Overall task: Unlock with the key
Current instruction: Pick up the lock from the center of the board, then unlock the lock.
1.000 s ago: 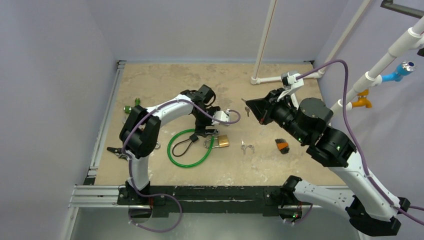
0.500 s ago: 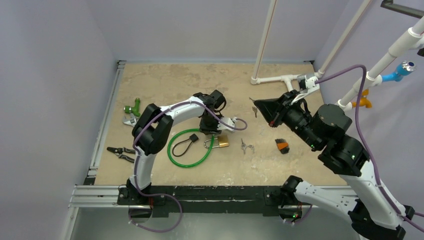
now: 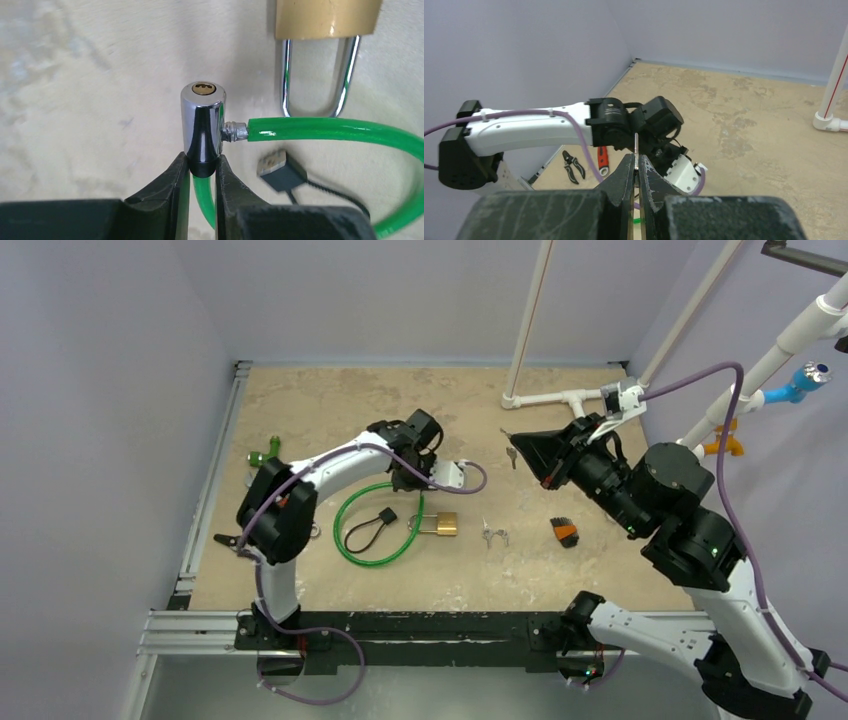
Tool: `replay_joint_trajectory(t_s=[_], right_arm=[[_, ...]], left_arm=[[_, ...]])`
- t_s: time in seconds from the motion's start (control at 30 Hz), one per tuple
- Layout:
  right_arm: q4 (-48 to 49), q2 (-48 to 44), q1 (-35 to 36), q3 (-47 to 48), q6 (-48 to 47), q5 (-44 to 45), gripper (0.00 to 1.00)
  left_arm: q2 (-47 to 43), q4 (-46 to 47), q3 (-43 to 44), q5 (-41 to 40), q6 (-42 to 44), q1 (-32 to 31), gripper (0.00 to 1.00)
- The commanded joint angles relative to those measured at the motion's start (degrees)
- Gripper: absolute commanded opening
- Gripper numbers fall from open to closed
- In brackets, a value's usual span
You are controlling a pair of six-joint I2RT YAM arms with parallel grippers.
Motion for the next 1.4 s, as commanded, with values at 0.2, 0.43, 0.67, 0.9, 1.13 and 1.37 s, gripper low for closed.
replay_joint_trajectory(t_s=[0.2, 0.43, 0.67, 0.9, 1.13, 1.37], right_arm=[[-1.7, 4.8, -0.2, 10.9, -3.2, -1.7, 0.0], [-6.6, 14.2, -0.1, 21.2, -5.6, -10.1, 0.0], [-9.0, 26.1, -0.1, 26.5, -7.2, -21.4, 0.0], [-9.2, 31.3, 3.5, 28.4, -9.4, -24.6, 0.0], [-7.9, 30.3, 5.5, 24.5, -10.4, -26.2, 0.0], [-5.2, 28.9, 5.6, 19.4, -8.9, -28.3, 0.0]], left_arm=[[-30.7, -13.6, 7.7, 3.0, -6.8, 0.7, 0.0], [-57.6, -3.0, -6.8, 10.4, 1.5, 0.6, 0.0], [-66.3, 1.2, -12.4, 5.7, 2.9, 0.6, 0.0], [-69.0, 5.3, -17.7, 1.2, 3.5, 0.6, 0.0], [-68.5, 8.6, -20.3, -0.3, 1.5, 1.7, 0.0], [-67.6, 10.0, -19.7, 0.0, -1.7, 2.5, 0.0]])
